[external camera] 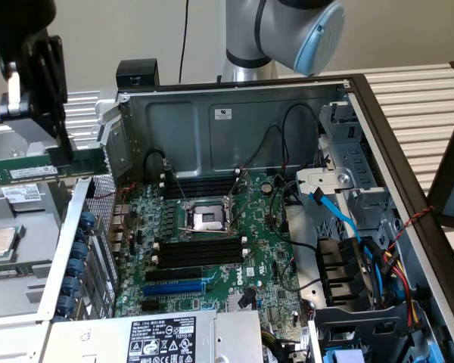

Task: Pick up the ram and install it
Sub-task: 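Pick up the ram and move it above insertion slot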

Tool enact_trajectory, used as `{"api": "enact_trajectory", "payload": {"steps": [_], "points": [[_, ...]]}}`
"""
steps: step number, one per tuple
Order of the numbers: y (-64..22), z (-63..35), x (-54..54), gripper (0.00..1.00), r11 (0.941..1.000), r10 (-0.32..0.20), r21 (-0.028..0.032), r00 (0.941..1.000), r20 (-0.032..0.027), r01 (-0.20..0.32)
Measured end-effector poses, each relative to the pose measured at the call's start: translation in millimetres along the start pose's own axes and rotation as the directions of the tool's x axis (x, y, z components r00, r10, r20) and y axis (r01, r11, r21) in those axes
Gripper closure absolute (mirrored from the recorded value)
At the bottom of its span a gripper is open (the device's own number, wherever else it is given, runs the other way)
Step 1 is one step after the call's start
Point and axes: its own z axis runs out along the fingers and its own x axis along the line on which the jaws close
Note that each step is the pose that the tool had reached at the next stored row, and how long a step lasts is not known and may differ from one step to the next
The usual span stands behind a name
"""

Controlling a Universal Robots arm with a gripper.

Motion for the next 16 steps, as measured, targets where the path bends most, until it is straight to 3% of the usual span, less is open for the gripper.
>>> {"api": "enact_trajectory", "payload": {"steps": [16], "points": [[-72.6, 0.8, 2.6, 0.87, 1.0, 0.0, -0.0031, 1.0, 0.0001, 0.0]]}}
